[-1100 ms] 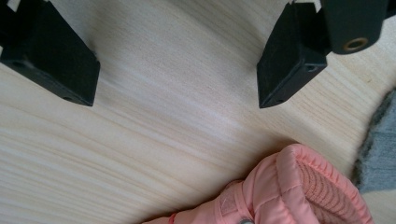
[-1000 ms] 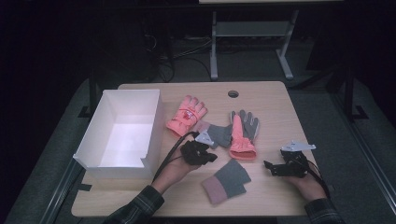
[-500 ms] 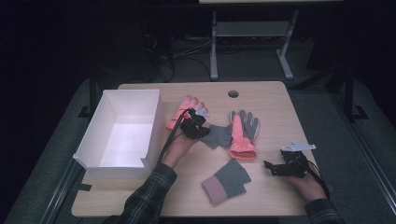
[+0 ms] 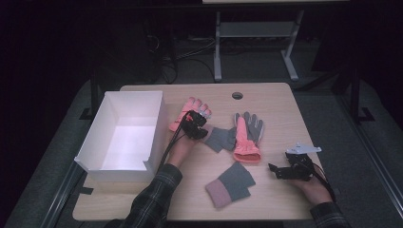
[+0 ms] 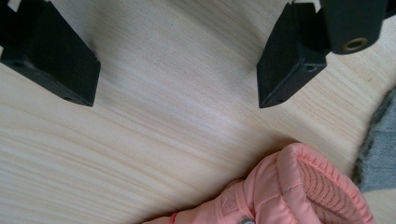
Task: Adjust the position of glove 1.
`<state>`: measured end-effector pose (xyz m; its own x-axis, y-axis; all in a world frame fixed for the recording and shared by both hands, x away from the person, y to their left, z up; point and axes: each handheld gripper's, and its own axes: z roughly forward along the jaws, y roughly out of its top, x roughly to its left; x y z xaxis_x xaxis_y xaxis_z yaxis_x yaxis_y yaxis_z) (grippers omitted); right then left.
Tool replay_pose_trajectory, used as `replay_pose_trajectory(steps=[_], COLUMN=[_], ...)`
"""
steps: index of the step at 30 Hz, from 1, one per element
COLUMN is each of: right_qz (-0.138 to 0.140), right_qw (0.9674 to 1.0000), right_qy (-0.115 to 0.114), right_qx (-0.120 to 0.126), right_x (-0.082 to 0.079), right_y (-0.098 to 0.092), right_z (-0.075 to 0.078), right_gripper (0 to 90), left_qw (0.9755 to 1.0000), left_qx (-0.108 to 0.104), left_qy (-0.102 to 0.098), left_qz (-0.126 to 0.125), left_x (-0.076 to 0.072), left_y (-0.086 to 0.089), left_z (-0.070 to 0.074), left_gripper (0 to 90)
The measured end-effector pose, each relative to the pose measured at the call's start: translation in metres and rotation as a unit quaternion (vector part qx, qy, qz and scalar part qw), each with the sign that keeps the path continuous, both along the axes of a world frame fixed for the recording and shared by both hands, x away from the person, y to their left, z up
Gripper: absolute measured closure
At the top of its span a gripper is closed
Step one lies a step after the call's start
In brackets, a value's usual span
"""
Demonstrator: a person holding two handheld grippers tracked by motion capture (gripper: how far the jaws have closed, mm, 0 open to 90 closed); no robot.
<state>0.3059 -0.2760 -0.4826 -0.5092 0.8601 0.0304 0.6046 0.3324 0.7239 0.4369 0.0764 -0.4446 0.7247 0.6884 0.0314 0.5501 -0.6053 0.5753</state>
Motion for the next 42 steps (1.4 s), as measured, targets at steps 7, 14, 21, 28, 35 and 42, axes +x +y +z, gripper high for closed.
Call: replay_pose_trajectory(steps=[7,14,21,28,35,42], right_qz=[0.0,0.0,0.0,-0.001,-0.001,-0.001], right_qw=[1.0,1.0,1.0,1.0,1.0,1.0], right_qy=[0.0,0.0,0.0,0.0,0.0,0.0], right_qx=[0.0,0.0,-0.001,-0.001,0.0,-0.001], right_x=[0.0,0.0,0.0,0.0,0.0,0.0], right_y=[0.0,0.0,0.0,0.0,0.0,0.0], right_z=[0.0,0.0,0.0,0.0,0.0,0.0], right_gripper=[12.9,12.9,12.9,12.9,12.9,13.0], left_qw=[0.9999,0.9996,0.9991,0.9971,0.9936,0.9914], left_qx=[0.006,0.012,0.004,-0.008,-0.03,-0.038], left_qy=[0.014,0.026,0.037,0.054,0.069,0.07], left_qz=[0.003,-0.005,-0.021,-0.054,-0.084,-0.103], left_x=[-0.016,-0.034,-0.054,-0.079,-0.098,-0.107], left_y=[0.002,0.007,0.011,0.016,0.017,0.017], left_z=[0.002,0.005,0.005,0.005,0.004,0.004], left_gripper=[89.8,89.8,89.8,89.8,89.8,89.7])
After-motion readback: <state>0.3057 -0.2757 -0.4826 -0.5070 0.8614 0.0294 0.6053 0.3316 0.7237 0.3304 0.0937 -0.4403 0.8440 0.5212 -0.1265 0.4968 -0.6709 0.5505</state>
